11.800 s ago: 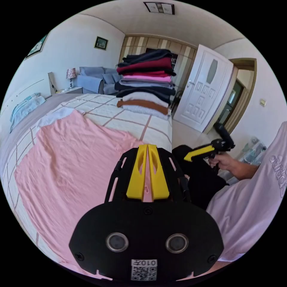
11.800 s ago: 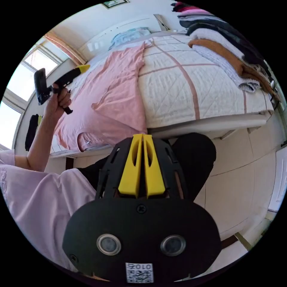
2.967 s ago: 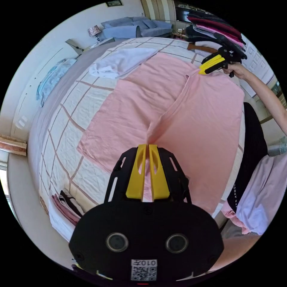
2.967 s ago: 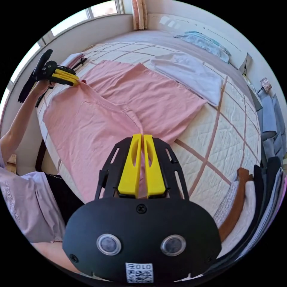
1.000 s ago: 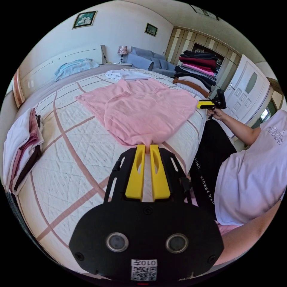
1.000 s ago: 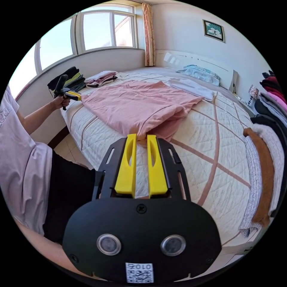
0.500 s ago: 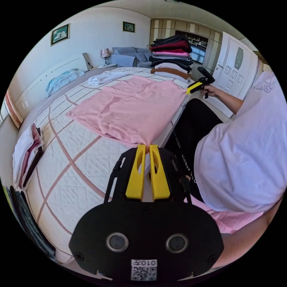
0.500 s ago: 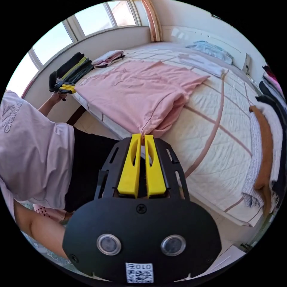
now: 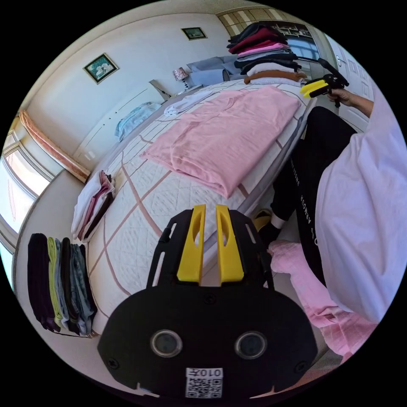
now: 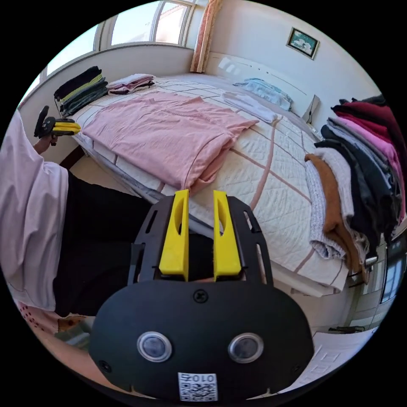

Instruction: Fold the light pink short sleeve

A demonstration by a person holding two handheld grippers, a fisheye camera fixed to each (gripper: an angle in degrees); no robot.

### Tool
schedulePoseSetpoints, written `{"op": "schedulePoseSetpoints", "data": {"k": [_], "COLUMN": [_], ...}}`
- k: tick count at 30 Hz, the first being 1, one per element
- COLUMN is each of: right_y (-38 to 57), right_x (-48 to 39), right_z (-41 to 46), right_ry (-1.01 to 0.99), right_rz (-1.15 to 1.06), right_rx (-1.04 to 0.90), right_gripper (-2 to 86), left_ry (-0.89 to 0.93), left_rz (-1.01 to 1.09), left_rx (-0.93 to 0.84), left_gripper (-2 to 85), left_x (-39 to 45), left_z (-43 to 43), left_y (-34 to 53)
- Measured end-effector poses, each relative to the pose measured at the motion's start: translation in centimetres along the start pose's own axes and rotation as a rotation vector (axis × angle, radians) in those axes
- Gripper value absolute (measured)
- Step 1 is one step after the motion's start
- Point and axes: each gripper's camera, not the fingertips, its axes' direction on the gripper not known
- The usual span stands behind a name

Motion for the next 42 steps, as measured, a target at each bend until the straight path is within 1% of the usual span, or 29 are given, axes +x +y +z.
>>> {"op": "schedulePoseSetpoints", "data": {"k": [1, 3, 5, 8, 10, 12, 13, 14, 15, 16, 18, 19, 21, 23, 25, 26, 28, 29, 30, 33, 37, 38, 40, 41, 42], "right_y": [-0.6, -1.8, -2.9, -4.0, -4.2, -4.5, -4.8, -5.0, -5.7, -6.5, -8.2, -10.0, -13.9, -18.3, -23.7, -24.9, -28.4, -29.0, -29.8, -30.3, -29.6, -29.5, -29.6, -29.7, -30.0], "right_x": [-1.4, -3.3, -4.6, -5.2, -4.3, -3.3, -2.3, -1.7, -0.2, 1.3, 4.2, 6.6, 10.6, 14.4, 18.8, 19.8, 23.3, 24.1, 25.7, 29.0, 31.9, 32.1, 31.8, 31.5, 30.9], "right_z": [-0.3, 0.0, 1.0, 2.8, 4.7, 5.0, 4.3, 3.8, 2.4, 0.7, -1.4, -1.7, -0.3, 2.5, 7.5, 8.9, 13.8, 14.8, 16.7, 20.1, 23.1, 23.5, 25.3, 25.7, 25.9], "right_ry": [0.055, 0.113, 0.150, 0.167, 0.109, 0.051, -0.001, -0.029, -0.075, -0.106, -0.094, -0.078, -0.108, -0.136, -0.205, -0.227, -0.352, -0.373, -0.401, -0.407, -0.393, -0.404, -0.446, -0.440, -0.384], "right_rz": [-0.053, -0.124, -0.159, -0.146, -0.104, -0.086, -0.066, -0.055, -0.025, -0.008, 0.027, 0.063, 0.098, 0.130, 0.158, 0.164, 0.218, 0.237, 0.280, 0.389, 0.498, 0.507, 0.493, 0.480, 0.460], "right_rx": [0.009, -0.014, -0.036, -0.058, -0.099, -0.128, -0.115, -0.106, -0.087, -0.031, 0.087, 0.113, 0.073, 0.024, -0.060, -0.085, -0.127, -0.134, -0.147, -0.172, -0.200, -0.206, -0.269, -0.282, -0.292], "right_gripper": [8.9, 9.1, 8.9, 7.7, 6.8, 6.4, 6.1, 5.9, 5.4, 4.8, 3.4, 3.5, 4.2, 6.9, 10.6, 10.9, 11.4, 11.4, 11.4, 11.8, 12.2, 12.1, 11.0, 10.5, 9.2], "left_ry": [-0.003, -0.025, -0.036, 0.014, 0.076, 0.171, 0.189, 0.211, 0.241, 0.255, 0.241, 0.222, 0.175, 0.211, 0.224, 0.228, 0.303, 0.353, 0.354, 0.285, 0.290, 0.323, 0.289, 0.262, 0.239], "left_rz": [0.021, 0.167, 0.251, 0.275, 0.247, 0.139, 0.110, 0.025, -0.076, -0.131, -0.343, -0.377, -0.490, -0.548, -0.574, -0.613, -0.693, -0.728, -0.755, -0.779, -0.800, -0.802, -0.804, -0.794, -0.788], "left_rx": [0.000, -0.017, -0.021, -0.010, -0.097, -0.118, -0.119, -0.097, -0.034, 0.007, 0.106, 0.106, 0.054, 0.043, 0.031, 0.023, -0.002, -0.046, -0.095, -0.178, -0.230, -0.238, -0.236, -0.231, -0.229], "left_gripper": [4.6, 5.3, 5.6, 5.4, 5.2, 5.0, 5.1, 5.2, 5.2, 5.2, 5.1, 5.3, 6.3, 7.5, 8.2, 8.6, 8.9, 9.1, 9.1, 9.1, 8.6, 8.3, 7.5, 6.8, 5.5], "left_x": [0.1, 1.4, 2.2, 2.0, 1.3, -1.0, -1.7, -3.5, -5.7, -6.9, -12.4, -13.7, -19.1, -23.1, -26.3, -28.3, -31.2, -32.7, -33.8, -35.4, -35.8, -35.6, -35.1, -34.7, -34.4], "left_z": [0.0, 1.1, 1.9, 2.9, 4.9, 5.8, 5.6, 4.9, 3.8, 3.1, 1.9, 2.1, 4.9, 8.1, 11.6, 13.9, 17.7, 20.0, 21.8, 24.3, 26.1, 26.7, 26.7, 26.3, 26.0], "left_y": [-0.4, -2.4, -3.8, -5.5, -5.4, -3.8, -3.3, -2.4, -1.4, -0.9, 0.0, -0.2, -2.9, -6.1, -9.6, -11.6, -14.0, -15.3, -16.3, -17.7, -18.2, -18.3, -18.5, -18.7, -18.7]}}
